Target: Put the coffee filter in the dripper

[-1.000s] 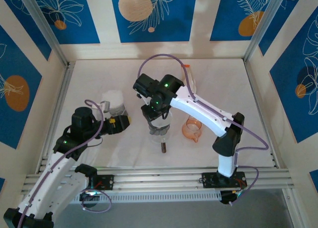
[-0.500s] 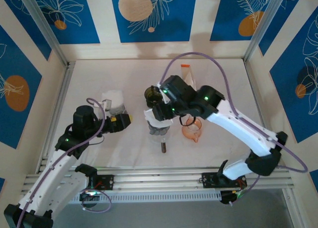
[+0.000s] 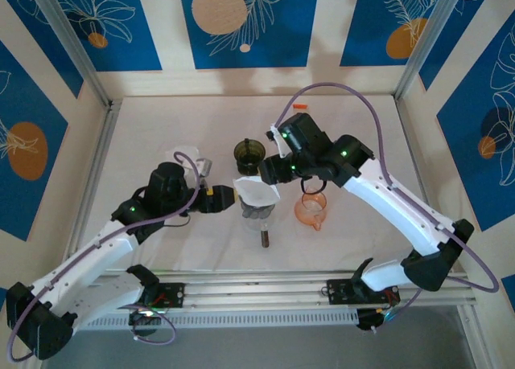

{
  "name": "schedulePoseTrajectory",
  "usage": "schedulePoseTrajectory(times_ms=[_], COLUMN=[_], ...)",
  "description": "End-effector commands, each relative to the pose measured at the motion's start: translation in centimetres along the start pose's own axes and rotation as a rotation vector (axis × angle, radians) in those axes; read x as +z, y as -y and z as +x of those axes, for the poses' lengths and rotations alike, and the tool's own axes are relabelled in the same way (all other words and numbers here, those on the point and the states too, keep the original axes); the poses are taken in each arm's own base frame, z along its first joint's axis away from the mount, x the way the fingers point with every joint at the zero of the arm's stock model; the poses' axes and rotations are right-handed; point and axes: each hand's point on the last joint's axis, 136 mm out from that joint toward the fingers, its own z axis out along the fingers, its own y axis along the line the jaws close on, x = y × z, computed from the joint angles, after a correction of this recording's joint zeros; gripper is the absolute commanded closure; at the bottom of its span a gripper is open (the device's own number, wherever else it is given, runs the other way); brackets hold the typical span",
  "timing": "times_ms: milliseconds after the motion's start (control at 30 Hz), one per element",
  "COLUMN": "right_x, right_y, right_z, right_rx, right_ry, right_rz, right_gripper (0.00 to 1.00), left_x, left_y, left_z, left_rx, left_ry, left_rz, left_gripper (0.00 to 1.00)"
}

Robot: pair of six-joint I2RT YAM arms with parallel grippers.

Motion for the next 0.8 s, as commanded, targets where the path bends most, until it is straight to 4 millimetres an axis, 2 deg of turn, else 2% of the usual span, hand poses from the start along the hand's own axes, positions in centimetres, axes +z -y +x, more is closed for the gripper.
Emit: schedulePoseTrajectory(times_ms=[0,433,533,700,767], right_x=[0.9,3.9,4.2,4.4,4.4], right_y=[-1.1,-0.9,-0.7,-0.4,-0.2], right_z=[1.0,1.4,1.3,1.4,1.5], right_rx=[-0.053,-0.098,-0.106,-0.108,-0.105], right_ry=[-0.052,-0.149,-0.155,-0.155,-0.153], right_rz=[-0.081,-0.086,-0.065,-0.008,0.028], right_gripper=[0.47,0.5,0.59,0.88,0.95], left_x=[-0.7,-0.9,-0.8,-0.8,-0.8], left_y=[1.1,0.9,0.9,0.8,0.9], left_z=[-1.9,-1.9,-1.9,-1.8,-1.9], left_rx=[0.032,0.058,0.061,0.062,0.06], left_ry=[0.063,0.047,0.039,0.038,0.042], left_rz=[-0.005,-0.04,-0.041,-0.044,-0.041], left_gripper=[0.2,0.19,0.19,0.19,0.19])
